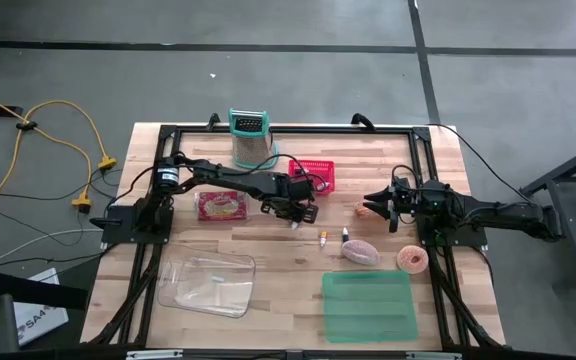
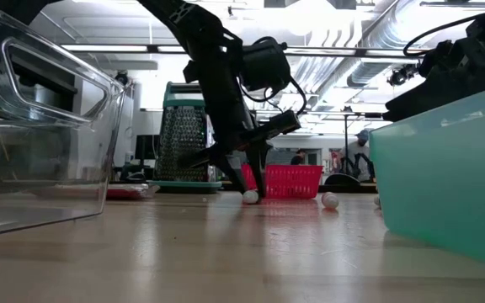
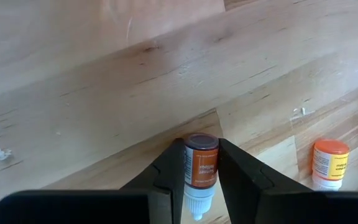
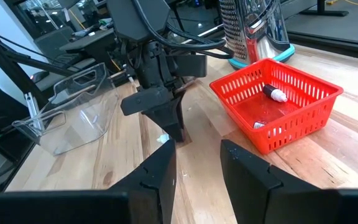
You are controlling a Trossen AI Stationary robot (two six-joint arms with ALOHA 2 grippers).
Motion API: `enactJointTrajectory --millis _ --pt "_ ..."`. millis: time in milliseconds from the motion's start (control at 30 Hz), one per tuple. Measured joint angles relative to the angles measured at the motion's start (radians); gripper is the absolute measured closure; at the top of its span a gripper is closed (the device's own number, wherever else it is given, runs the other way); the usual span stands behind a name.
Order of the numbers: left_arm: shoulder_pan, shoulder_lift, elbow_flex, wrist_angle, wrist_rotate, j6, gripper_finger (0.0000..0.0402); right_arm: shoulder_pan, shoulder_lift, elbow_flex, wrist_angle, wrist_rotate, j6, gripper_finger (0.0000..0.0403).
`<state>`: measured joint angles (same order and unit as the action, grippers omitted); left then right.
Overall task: Pick & Place Food Item
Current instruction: Put the food coloring into the red bin
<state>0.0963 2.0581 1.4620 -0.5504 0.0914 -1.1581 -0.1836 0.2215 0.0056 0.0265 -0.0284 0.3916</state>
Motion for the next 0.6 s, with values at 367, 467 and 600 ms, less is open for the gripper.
enactJointTrajectory --millis 367,467,600 --pt "0.013 -0.072 0.012 0.014 -0.017 0.077 0.0325 0.0 0.0 0.0 0.003 0.0 0.0 0.0289" --pt "0.022 -0.109 0.014 0.026 -0.026 0.101 0.0325 0.0 0.0 0.0 0.001 0.0 0.0 0.0289" --pt "0.047 -0.143 0.014 0.05 -0.045 0.156 0.0325 0.0 0.0 0.0 0.001 0.0 0.0 0.0289"
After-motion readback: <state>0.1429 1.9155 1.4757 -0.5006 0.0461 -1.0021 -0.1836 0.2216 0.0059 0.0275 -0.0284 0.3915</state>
